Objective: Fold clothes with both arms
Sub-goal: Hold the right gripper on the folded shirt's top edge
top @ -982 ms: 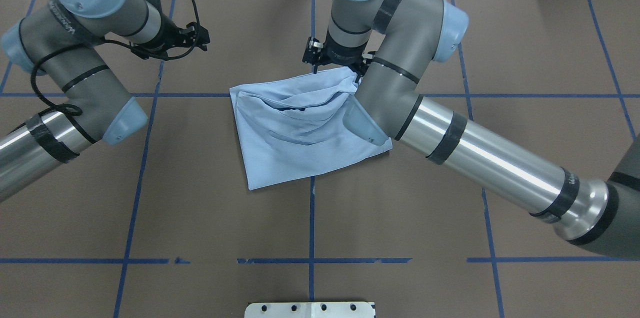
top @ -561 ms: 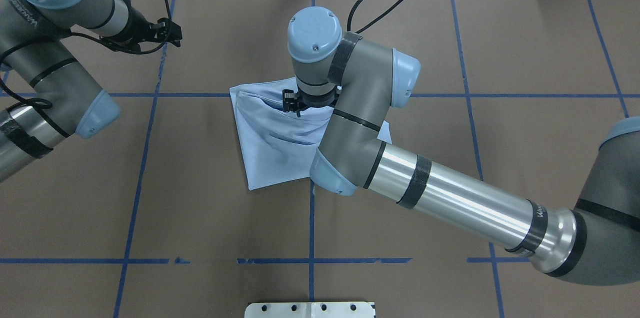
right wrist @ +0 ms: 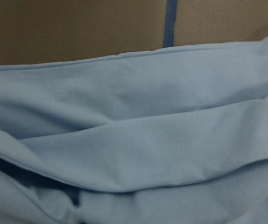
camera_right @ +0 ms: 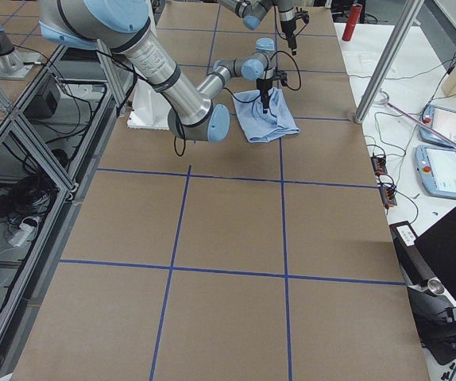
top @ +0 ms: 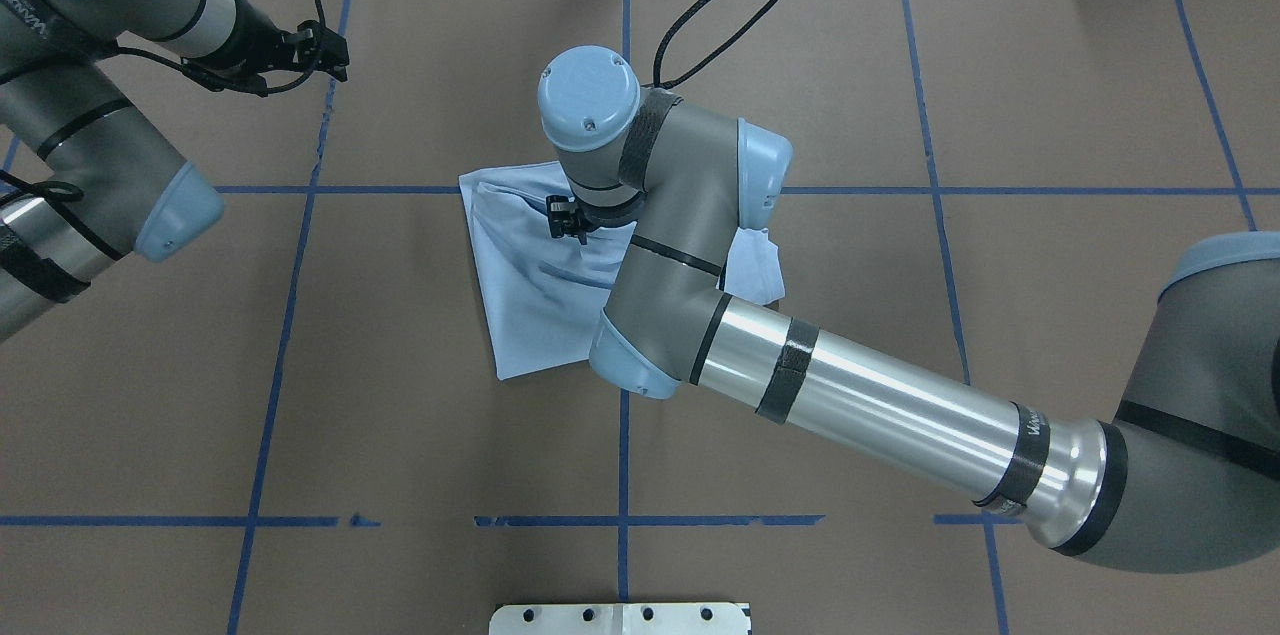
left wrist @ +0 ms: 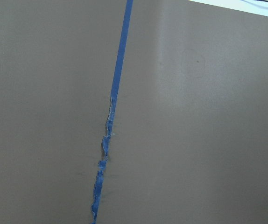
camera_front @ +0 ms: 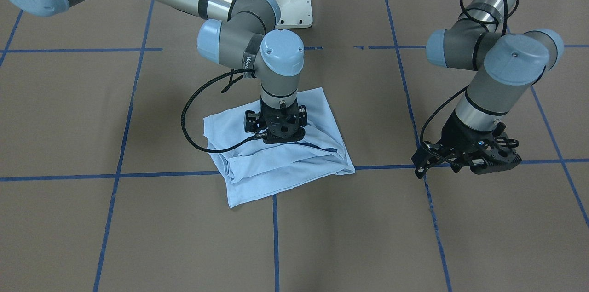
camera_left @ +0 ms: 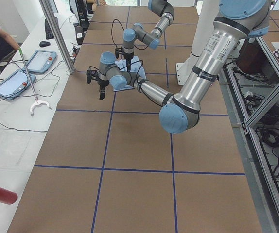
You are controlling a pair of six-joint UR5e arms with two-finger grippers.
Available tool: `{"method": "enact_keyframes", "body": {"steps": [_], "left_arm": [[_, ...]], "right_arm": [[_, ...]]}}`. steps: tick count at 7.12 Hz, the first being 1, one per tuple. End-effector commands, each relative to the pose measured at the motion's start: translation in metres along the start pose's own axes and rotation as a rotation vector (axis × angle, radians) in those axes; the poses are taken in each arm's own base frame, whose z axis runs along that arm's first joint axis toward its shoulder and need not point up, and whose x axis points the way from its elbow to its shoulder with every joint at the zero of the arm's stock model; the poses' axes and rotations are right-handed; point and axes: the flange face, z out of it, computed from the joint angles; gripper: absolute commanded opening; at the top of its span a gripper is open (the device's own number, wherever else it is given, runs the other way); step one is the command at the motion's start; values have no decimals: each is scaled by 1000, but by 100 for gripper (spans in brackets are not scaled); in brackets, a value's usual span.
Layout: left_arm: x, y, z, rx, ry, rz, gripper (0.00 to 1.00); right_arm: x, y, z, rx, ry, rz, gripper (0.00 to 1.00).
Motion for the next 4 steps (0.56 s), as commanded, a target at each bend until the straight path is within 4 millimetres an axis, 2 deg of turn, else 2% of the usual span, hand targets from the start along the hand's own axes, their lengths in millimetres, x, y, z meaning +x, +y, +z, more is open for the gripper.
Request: {"method": "enact_keyframes", "body": {"steps": [1, 3, 4], "left_arm": [[0, -3, -3, 1, 2, -3, 100], [-1, -3, -3, 0, 1, -3, 100], [-1, -1, -2, -3, 0, -3, 100]], "right_arm": [[4, 0, 20, -10, 21, -4, 100], [2, 0, 19, -9, 19, -8, 100], [-6, -3, 4, 1, -6, -12, 100]]}}
